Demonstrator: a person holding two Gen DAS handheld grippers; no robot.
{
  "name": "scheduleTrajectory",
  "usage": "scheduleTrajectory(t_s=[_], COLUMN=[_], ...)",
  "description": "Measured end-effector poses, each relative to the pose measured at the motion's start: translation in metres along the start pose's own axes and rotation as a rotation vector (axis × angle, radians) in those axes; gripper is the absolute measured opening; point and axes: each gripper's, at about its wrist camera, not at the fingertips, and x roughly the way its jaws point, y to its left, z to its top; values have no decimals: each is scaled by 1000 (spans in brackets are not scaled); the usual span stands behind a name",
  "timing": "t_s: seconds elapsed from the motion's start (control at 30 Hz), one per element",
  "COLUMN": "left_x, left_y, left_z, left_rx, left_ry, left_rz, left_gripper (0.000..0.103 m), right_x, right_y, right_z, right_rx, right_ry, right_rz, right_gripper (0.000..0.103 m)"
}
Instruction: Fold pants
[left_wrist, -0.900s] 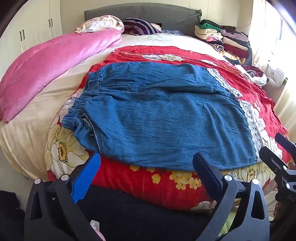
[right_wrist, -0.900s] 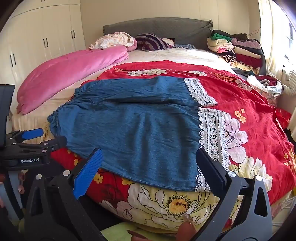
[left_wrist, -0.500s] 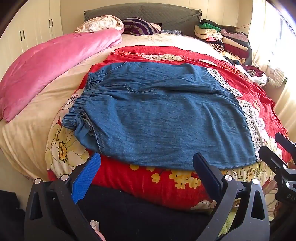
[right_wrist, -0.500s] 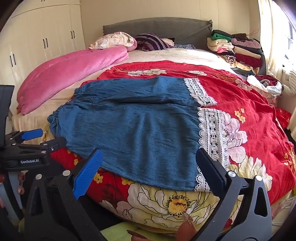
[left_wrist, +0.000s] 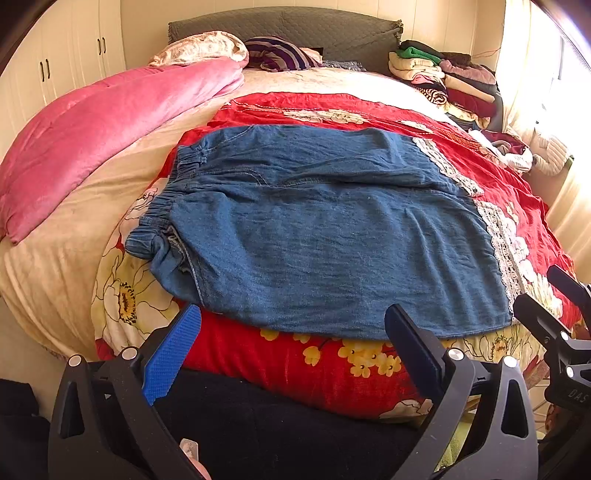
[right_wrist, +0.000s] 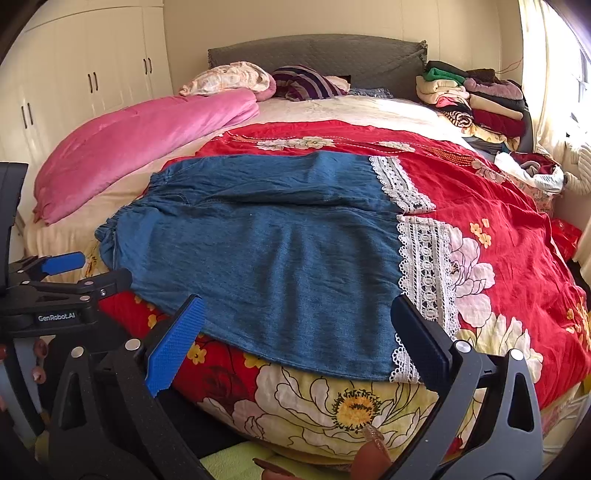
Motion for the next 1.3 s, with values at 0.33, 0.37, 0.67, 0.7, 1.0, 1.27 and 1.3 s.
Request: scheduleTrajectory(t_s=[0.33, 0.37, 0.67, 0.7, 1.0, 1.27, 1.3], left_x=[-1, -1, 0, 1, 0, 0, 0], left_y=[0, 0, 0, 0, 1, 1, 1], left_z=[0, 0, 0, 0, 1, 1, 0], left_rx=[3, 3, 7, 6, 3, 5, 6], left_ry=[2, 2, 8, 8, 4, 0, 1], left_rz=[-2, -4, 7, 6, 1, 5, 5], left_gripper=[99, 99, 99, 99, 99, 99, 99], right_x=[2, 2, 3, 3, 3, 3, 3], right_y=[-1, -2, -2, -3, -3, -2, -2], right_z=[0, 0, 0, 0, 0, 0, 0], right_rx=[1, 3, 4, 4, 3, 4, 3], right_ry=[7, 9, 11, 11, 10, 9, 9], right_rz=[-4, -5, -5, -5, -5, -5, -5], right_gripper=[95, 95, 95, 95, 95, 95, 95])
